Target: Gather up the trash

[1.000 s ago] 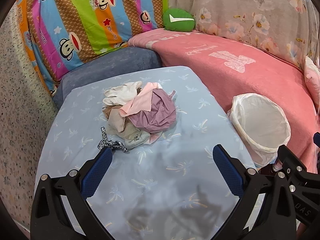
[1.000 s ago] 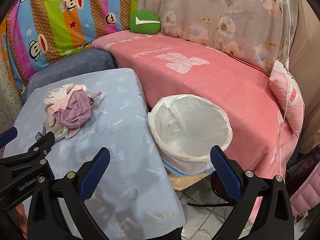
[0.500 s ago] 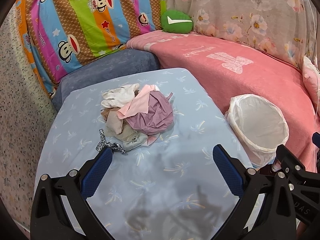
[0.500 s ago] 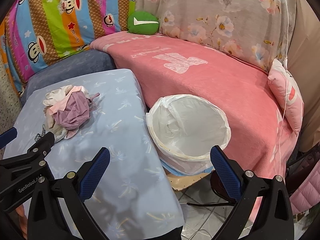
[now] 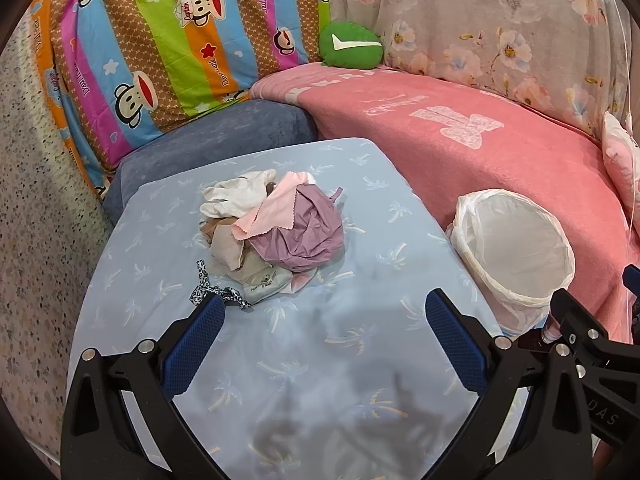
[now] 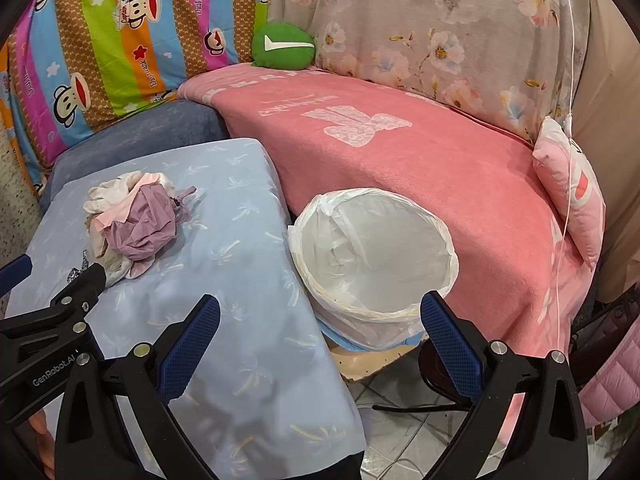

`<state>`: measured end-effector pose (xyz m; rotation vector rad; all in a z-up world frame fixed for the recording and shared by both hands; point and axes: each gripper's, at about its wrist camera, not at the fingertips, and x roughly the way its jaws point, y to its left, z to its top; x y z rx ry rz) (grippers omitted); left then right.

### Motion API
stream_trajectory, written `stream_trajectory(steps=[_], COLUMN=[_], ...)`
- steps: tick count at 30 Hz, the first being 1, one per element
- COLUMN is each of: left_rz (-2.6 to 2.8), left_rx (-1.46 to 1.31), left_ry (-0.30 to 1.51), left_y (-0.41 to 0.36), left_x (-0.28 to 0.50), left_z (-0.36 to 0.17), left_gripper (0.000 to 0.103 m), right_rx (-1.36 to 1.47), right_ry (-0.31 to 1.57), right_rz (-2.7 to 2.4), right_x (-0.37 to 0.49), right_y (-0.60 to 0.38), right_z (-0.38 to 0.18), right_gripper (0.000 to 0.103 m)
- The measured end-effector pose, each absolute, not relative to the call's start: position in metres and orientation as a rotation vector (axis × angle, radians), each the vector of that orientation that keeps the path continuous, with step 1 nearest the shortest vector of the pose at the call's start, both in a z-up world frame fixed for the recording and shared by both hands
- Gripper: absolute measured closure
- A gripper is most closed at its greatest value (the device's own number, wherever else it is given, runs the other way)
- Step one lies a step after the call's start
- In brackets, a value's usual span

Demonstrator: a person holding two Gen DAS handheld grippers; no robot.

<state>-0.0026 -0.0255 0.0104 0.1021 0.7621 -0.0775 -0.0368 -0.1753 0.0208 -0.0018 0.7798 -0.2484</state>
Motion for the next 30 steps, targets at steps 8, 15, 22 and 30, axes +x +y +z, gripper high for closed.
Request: stream_trajectory(steps=[8, 15, 22, 30], left_rz=[-0.077, -0.078, -0.078, -0.077], left_rx=[0.102, 0.102, 0.102, 0.101], left_ry=[0.761, 0.760, 0.761, 0.761], left_y=[-0.0261, -0.0270, -0.0271, -0.0283], left_x=[-0.0024, -0.0022, -0.0022, -0.0022], left_z=[0.0109, 0.0109, 0.0110, 0.0111], left_gripper=[0.007, 0.007, 0.007, 0.007], right_rx=[-0.002, -0.002, -0.001, -0.001], right_ry=[0.780, 0.780, 0.780, 0.780], right_rz=[-0.248, -0.248, -0.248, -0.248], right_x=[-0.0368, -0.0367, -0.0366, -0.0370], right_y=[-0.1756, -0.1757, -0.1759, -0.1762], right_z=[0.0208, 0.0212, 0.0212, 0.0214], right_gripper=[0.006, 0.006, 0.006, 0.006])
